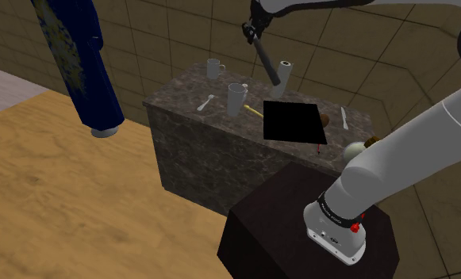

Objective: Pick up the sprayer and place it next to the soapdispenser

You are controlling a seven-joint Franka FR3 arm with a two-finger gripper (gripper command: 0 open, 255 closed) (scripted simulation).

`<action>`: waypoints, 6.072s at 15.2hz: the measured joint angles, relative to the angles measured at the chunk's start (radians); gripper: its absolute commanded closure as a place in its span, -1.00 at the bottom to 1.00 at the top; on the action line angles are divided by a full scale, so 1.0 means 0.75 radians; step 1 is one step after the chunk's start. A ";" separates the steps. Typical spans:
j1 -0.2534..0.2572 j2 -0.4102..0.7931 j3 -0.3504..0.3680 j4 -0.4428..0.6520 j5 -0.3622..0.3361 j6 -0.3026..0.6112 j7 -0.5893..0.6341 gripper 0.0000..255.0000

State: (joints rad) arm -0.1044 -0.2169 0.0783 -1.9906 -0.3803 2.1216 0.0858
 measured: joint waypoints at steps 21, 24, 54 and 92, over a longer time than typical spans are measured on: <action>-0.050 -0.240 -0.146 -0.028 0.072 -0.137 -0.279 1.00; -0.070 -0.337 -0.210 -0.123 0.072 -0.115 -0.358 1.00; -0.207 -0.680 -1.021 -0.135 -0.031 -0.161 -1.290 1.00; -0.256 -0.611 -1.420 -0.554 -0.132 0.396 -1.496 1.00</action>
State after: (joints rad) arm -0.2965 -0.6748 -0.9865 -2.4059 -0.4796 2.4189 -1.0365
